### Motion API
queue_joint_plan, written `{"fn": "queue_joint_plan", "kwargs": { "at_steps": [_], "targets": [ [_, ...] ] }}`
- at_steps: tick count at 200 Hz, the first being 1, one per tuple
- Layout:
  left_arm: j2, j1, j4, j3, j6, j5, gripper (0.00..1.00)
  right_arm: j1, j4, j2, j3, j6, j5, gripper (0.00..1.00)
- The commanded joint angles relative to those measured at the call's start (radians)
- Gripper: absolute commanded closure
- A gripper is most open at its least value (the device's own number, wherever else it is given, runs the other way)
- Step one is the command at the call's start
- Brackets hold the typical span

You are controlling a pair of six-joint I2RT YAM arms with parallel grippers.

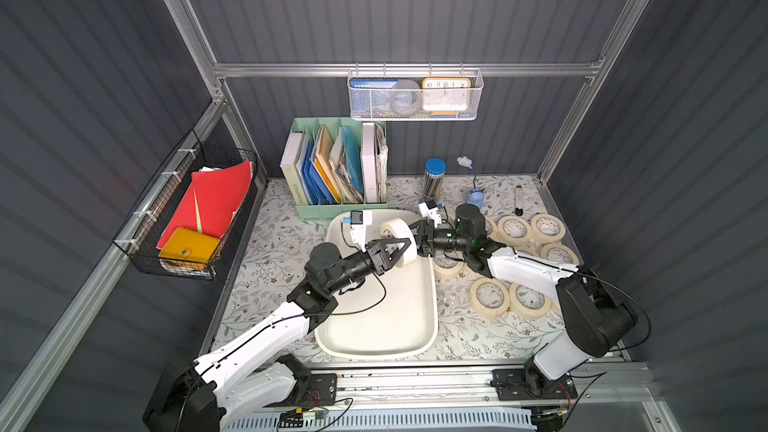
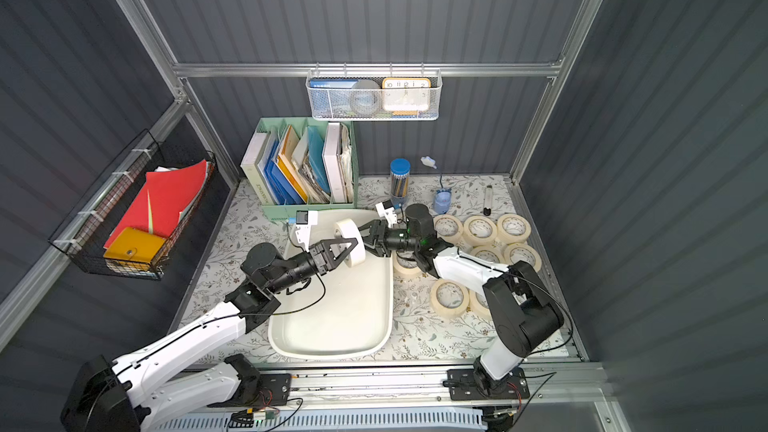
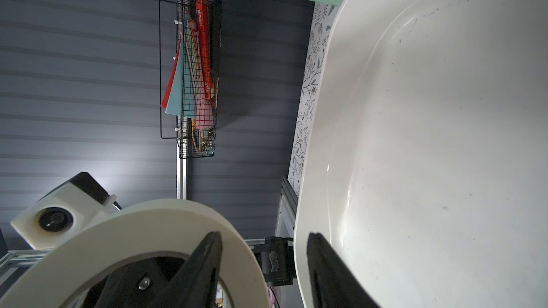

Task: Take out the art tape in the storage box
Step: Pick up the art tape from the storage box.

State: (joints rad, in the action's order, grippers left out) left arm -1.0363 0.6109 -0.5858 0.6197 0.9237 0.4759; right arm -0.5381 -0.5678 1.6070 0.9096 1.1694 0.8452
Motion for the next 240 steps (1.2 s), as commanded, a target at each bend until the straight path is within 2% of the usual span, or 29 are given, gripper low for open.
{"fn": "queue_joint_plan", "kwargs": {
  "at_steps": [1,59,95,131,165,175,181,198,220,240],
  "targets": [
    [0.02,-0.016,0.041,0.043,-0.061,-0.022,1.0,-0.046,-0.038,-0.065,-0.022,-0.012,0.082,0.46],
    [0.026,-0.022,0.035,0.037,-0.059,-0.03,1.0,-0.046,0.074,-0.136,-0.043,-0.082,0.07,0.46],
    [0.007,-0.023,-0.062,0.028,-0.011,0.005,1.0,-0.046,0.116,-0.097,-0.007,-0.117,0.076,0.45],
    [0.014,-0.024,-0.111,0.041,0.015,0.059,1.0,-0.035,0.229,-0.067,0.035,-0.212,0.055,0.41],
    [-0.007,-0.022,-0.185,0.035,0.049,0.089,1.0,-0.029,0.238,-0.016,0.093,-0.219,0.082,0.38],
    [-0.017,-0.023,-0.193,0.033,0.05,0.09,1.0,-0.029,0.208,-0.003,0.101,-0.198,0.089,0.44],
    [-0.023,-0.023,-0.19,0.032,0.048,0.091,1.0,-0.029,0.183,0.001,0.1,-0.182,0.086,0.51],
    [-0.03,-0.022,-0.158,0.035,0.028,0.093,1.0,-0.027,0.179,-0.002,0.097,-0.181,0.06,0.99],
    [-0.025,-0.022,-0.077,0.05,-0.021,0.089,1.0,-0.021,0.24,-0.016,0.097,-0.221,0.039,1.0],
    [-0.013,-0.022,0.059,0.085,-0.108,0.083,0.66,-0.01,0.295,-0.034,0.097,-0.252,0.023,1.0]
  ]
}}
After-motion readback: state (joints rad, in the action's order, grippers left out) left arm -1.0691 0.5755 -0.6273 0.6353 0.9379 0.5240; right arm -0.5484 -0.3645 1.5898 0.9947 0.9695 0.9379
